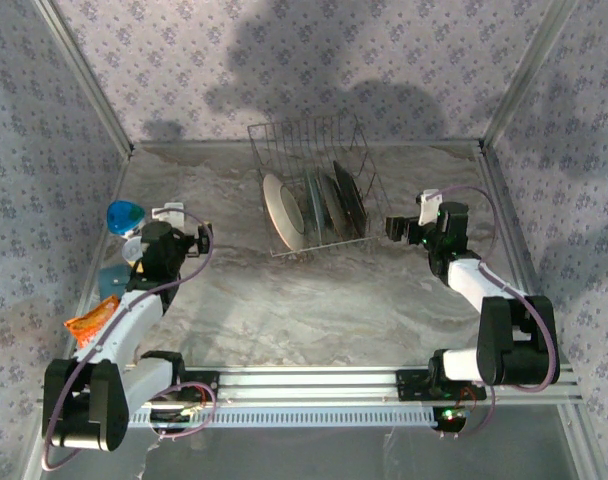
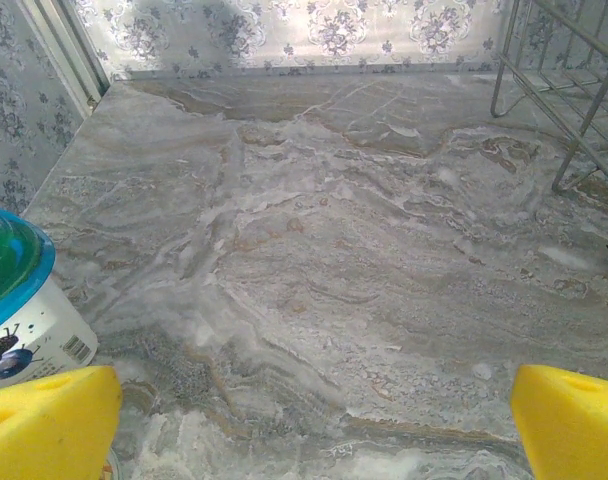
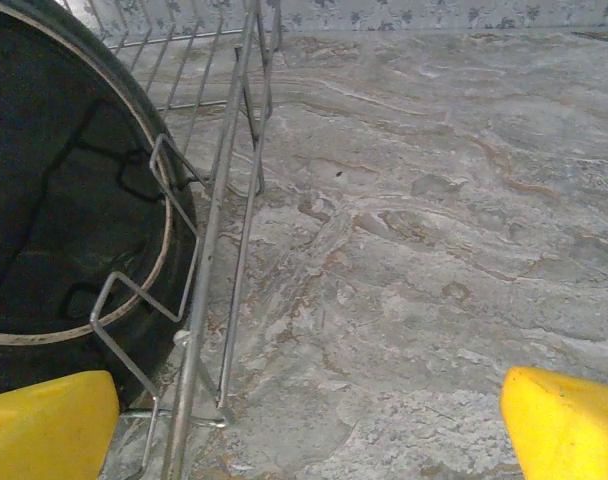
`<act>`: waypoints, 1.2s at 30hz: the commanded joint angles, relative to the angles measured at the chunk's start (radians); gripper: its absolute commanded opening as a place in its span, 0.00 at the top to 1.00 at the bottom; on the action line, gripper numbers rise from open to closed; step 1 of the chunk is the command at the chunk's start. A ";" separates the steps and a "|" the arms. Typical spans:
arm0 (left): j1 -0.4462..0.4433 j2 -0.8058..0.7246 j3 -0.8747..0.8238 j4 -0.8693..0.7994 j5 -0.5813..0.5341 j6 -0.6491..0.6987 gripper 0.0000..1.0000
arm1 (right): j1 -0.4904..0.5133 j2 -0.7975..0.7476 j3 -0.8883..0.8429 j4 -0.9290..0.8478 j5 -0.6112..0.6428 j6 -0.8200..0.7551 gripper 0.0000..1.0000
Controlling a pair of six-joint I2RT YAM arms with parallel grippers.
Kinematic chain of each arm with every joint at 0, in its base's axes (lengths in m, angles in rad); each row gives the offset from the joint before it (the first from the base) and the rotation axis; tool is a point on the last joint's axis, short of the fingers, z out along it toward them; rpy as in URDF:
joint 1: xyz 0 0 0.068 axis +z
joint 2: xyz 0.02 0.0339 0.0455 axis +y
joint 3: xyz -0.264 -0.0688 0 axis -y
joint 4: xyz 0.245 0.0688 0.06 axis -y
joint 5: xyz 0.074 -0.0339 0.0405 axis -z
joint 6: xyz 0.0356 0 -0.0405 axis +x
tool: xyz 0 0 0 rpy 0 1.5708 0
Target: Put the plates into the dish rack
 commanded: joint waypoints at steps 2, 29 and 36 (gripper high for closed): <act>0.005 0.006 0.005 0.041 0.006 -0.014 0.01 | -0.001 -0.030 -0.003 0.002 -0.010 -0.021 0.00; 0.059 0.237 -0.050 0.332 -0.012 0.044 0.01 | -0.138 0.081 -0.202 0.387 0.199 0.061 0.00; 0.061 0.326 -0.041 0.417 0.020 0.066 0.01 | -0.120 0.092 -0.238 0.457 0.188 0.034 0.00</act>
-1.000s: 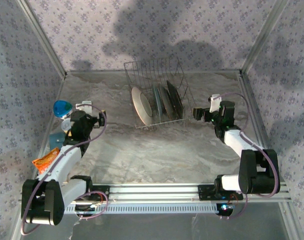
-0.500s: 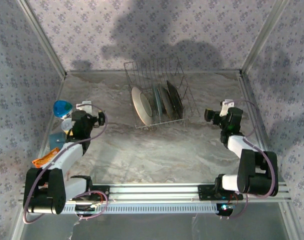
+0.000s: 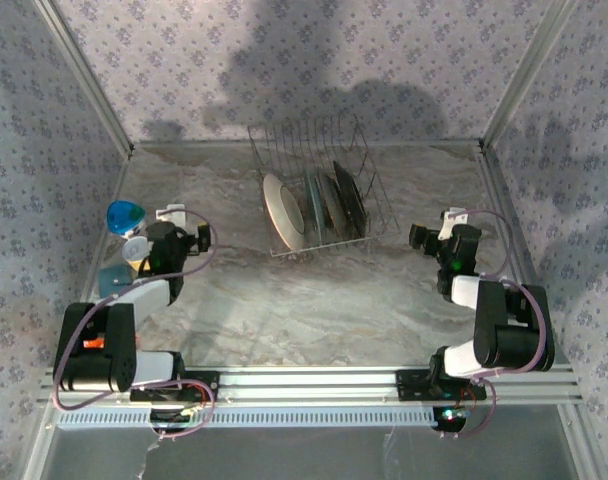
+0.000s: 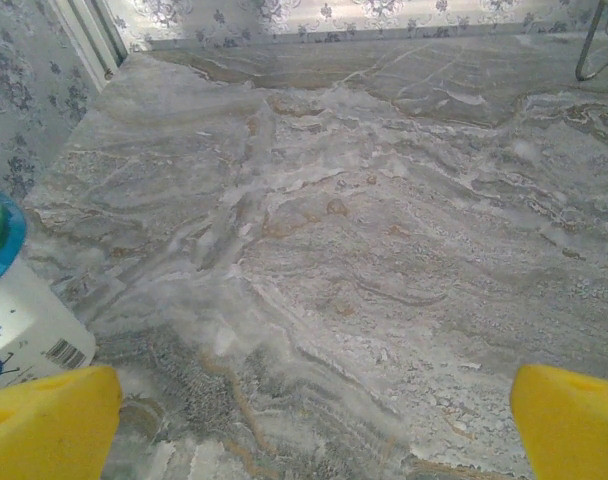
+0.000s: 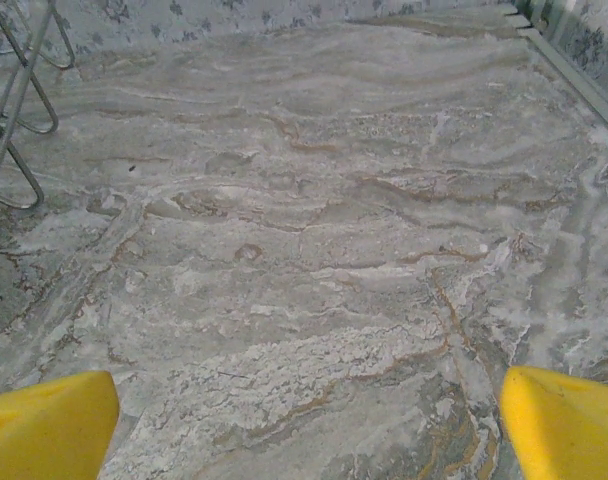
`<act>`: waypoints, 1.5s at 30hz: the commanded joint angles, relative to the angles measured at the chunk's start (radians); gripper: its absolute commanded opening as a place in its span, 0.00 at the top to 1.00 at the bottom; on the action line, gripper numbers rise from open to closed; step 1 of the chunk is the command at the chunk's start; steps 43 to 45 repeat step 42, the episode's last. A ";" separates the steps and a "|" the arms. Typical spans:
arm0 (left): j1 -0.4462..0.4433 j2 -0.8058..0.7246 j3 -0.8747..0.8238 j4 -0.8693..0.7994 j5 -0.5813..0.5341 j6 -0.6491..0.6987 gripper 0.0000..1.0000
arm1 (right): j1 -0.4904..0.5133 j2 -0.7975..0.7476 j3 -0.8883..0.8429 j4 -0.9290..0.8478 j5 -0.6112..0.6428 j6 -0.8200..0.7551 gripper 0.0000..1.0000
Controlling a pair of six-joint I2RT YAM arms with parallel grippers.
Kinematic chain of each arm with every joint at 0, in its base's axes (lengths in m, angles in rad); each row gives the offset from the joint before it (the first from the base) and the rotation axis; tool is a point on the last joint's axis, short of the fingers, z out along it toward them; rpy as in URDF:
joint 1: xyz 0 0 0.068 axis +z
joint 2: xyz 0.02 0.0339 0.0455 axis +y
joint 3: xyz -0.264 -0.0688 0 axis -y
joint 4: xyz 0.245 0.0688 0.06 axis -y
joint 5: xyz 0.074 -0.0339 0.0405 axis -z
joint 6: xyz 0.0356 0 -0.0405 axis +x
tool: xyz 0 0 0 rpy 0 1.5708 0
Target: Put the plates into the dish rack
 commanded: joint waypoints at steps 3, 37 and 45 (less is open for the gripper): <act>0.009 0.069 0.017 0.090 0.062 0.035 0.01 | 0.029 0.080 -0.049 0.170 0.038 -0.018 0.00; 0.084 0.210 -0.017 0.257 0.174 -0.017 0.01 | 0.071 0.094 0.008 0.086 0.031 -0.075 0.00; 0.083 0.209 -0.017 0.257 0.174 -0.018 0.01 | 0.071 0.093 0.007 0.086 0.032 -0.075 0.00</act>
